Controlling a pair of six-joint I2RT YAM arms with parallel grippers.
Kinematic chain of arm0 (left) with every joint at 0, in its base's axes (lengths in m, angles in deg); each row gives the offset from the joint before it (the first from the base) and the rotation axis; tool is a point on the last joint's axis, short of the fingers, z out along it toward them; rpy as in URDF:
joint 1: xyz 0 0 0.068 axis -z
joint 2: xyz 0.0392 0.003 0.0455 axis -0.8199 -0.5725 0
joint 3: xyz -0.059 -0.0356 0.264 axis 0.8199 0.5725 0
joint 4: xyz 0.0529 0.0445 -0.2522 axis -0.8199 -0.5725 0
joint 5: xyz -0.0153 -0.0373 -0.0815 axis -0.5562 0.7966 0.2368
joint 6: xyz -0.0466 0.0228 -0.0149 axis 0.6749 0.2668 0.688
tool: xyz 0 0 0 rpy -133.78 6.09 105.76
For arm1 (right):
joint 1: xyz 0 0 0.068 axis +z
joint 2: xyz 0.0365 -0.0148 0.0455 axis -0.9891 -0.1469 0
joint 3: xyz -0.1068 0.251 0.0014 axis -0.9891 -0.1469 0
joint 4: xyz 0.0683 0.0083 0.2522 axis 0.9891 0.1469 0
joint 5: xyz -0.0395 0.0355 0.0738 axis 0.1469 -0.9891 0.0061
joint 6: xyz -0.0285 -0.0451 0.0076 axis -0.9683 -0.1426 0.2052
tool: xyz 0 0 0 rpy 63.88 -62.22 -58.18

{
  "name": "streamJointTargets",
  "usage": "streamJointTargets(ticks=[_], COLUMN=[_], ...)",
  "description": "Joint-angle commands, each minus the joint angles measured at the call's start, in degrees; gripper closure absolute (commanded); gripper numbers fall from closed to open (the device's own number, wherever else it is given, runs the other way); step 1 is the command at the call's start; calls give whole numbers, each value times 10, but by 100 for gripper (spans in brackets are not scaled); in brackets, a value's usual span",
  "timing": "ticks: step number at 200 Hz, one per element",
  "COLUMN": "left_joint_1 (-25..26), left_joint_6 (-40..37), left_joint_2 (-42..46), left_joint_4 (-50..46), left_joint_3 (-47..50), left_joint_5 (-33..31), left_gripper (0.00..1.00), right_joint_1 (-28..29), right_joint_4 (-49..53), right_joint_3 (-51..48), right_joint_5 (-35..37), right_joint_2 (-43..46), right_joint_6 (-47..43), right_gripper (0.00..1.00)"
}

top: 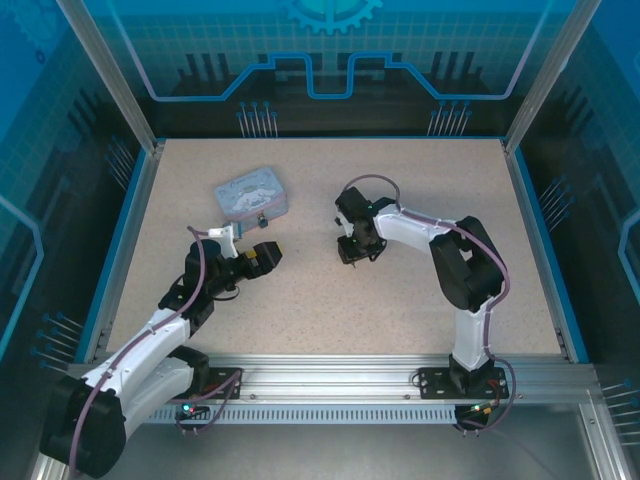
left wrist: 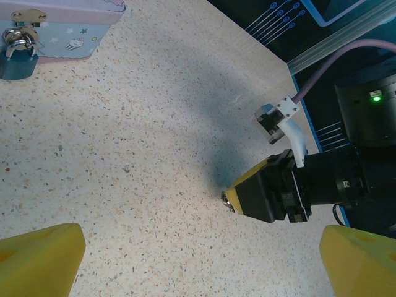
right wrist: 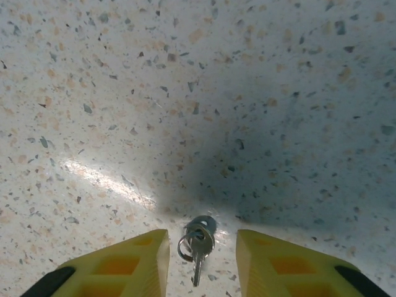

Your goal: Unlock a padlock with a key

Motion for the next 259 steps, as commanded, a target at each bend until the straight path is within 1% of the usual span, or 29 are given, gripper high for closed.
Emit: streamJointTargets(ticks=[1,75,103,130,151,164,191,207,233,259], left_joint_1=[5,5,5,5,6,10,27,39,74,119], left_joint_6=[4,8,8,8,11,12,15,19,38,67], left_joint_2=[7,2,1,1,2,1,-6,-13,-36,-75], left_joint_4=[-2,4,3,5,9,12,21,30,66,114], left_joint_3=[2,1,-2,-5,-7,-10,-20,-26,-37,-55], left_joint_5=[-3,-5,-2,4,11,17,28,29,35,43], left_gripper=[1,1,1,1,1,1,2,3,5,10], right_joint_1=[6,6,6,5,2,-1,-7,-10,-12,-12], right_joint_4=[18,18,14,-9,-43,-70,-134,-155,-204,-297], right_joint_3=[18,15,3,-21,-50,-71,-119,-137,-173,-228], right_joint_5=[-17,-28,-32,-47,-61,-68,-87,-88,-86,-87], right_joint_2=[-15,-33,-27,-7,29,57,124,157,216,287], right_joint_6=[11,18,26,41,63,79,121,143,196,270], right_gripper=[68,76,83,91,95,96,98,99,100,100])
